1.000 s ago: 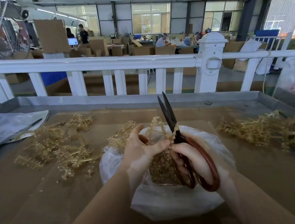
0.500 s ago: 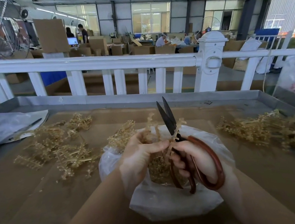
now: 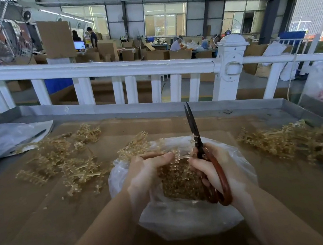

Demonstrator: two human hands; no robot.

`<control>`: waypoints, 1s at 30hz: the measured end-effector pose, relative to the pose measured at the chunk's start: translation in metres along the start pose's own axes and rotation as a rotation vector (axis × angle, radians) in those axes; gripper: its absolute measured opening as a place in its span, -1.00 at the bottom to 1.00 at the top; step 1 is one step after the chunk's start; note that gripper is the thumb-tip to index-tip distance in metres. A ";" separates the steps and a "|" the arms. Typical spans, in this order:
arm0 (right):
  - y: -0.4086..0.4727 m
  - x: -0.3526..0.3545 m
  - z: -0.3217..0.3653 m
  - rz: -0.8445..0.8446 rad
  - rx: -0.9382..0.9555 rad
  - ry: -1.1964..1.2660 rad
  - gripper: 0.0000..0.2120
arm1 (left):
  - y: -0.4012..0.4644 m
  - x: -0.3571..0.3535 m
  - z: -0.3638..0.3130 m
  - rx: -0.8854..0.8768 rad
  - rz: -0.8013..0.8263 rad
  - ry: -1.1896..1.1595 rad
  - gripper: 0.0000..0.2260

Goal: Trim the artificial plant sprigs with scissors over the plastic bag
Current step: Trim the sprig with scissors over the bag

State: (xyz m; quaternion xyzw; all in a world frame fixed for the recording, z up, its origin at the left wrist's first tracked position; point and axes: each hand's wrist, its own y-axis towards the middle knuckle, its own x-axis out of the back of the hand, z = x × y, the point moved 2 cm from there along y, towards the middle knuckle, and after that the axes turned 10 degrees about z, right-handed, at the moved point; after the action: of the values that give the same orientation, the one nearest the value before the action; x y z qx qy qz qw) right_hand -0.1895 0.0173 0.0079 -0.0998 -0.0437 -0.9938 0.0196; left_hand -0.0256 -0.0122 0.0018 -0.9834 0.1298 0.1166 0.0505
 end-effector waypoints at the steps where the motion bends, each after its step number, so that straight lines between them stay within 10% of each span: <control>1: 0.000 0.000 0.001 0.008 -0.004 -0.009 -0.90 | 0.000 0.001 -0.001 0.016 -0.003 -0.010 -0.60; 9: -0.001 0.000 0.002 0.056 0.032 -0.072 -0.78 | -0.007 -0.001 0.004 0.085 0.260 -0.086 -0.39; 13: 0.000 -0.002 0.003 0.073 0.089 -0.173 -0.81 | -0.007 -0.008 0.009 0.092 0.272 -0.051 -0.60; 18: 0.001 -0.004 0.001 0.041 0.161 -0.245 -0.79 | -0.005 -0.006 0.015 0.104 0.225 0.037 -0.90; 30: -0.017 -0.004 -0.012 -0.014 0.234 -0.729 -0.84 | -0.001 0.001 0.022 0.105 -0.023 -0.335 -0.84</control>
State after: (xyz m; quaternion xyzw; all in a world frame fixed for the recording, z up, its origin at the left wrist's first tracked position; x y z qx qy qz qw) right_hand -0.1889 0.0331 -0.0055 -0.4434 -0.1618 -0.8816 0.0074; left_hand -0.0295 -0.0084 -0.0192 -0.9476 0.1142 0.2712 0.1239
